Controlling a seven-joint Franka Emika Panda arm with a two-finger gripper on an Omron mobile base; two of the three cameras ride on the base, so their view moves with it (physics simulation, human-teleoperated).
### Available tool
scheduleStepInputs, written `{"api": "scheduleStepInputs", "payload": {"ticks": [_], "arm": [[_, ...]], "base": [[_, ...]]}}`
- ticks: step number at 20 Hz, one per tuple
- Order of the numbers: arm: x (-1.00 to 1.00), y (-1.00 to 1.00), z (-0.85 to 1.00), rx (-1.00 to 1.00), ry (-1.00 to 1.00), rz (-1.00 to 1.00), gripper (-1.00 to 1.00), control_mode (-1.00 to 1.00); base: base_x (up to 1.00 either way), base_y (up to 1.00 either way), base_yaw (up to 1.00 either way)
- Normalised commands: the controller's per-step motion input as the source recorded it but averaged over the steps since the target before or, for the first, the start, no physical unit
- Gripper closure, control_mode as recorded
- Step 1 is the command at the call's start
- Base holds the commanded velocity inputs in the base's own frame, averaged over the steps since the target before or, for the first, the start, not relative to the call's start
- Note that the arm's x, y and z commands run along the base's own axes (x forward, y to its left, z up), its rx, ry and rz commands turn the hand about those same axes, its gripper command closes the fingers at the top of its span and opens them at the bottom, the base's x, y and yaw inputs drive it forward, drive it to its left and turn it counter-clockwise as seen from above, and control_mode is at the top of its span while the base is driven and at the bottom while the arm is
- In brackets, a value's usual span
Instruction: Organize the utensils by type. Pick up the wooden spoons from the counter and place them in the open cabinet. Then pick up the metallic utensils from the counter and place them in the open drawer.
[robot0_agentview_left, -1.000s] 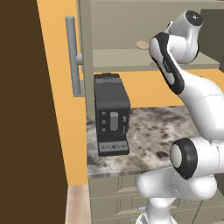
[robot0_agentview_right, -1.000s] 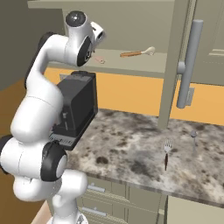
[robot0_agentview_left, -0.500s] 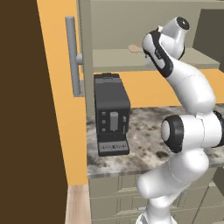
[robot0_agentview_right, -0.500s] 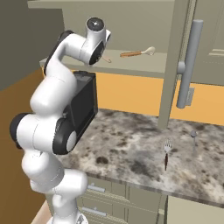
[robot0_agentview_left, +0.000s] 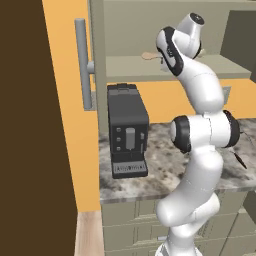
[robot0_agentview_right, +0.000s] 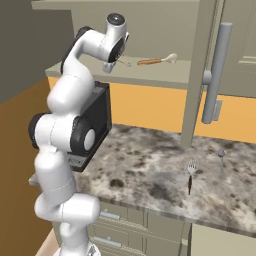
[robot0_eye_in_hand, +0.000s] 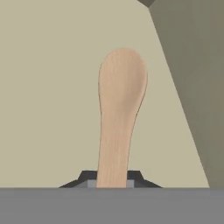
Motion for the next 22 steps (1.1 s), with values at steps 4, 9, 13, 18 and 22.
{"api": "scheduleStepInputs", "payload": {"ticks": [4,9,13,18,22], "arm": [[0.71,0.11,-0.52,-0.13,-0.02,0.00,1.00,-1.00],[0.33,0.19,-0.48,-0.12,-0.17,0.00,-1.00,-1.00],[0.04,0.01,-0.50,-0.07,-0.19,0.00,-1.00,-1.00],[0.00,0.00,-0.36,-0.10,-0.01,-0.01,-1.00,-1.00],[-0.11,-0.28,-0.16,-0.02,-0.07,0.00,-1.00,-1.00]], "base": [[0.00,0.00,0.00],[0.00,0.00,0.00],[0.00,0.00,0.00],[0.00,0.00,0.00],[0.00,0.00,0.00]]}}
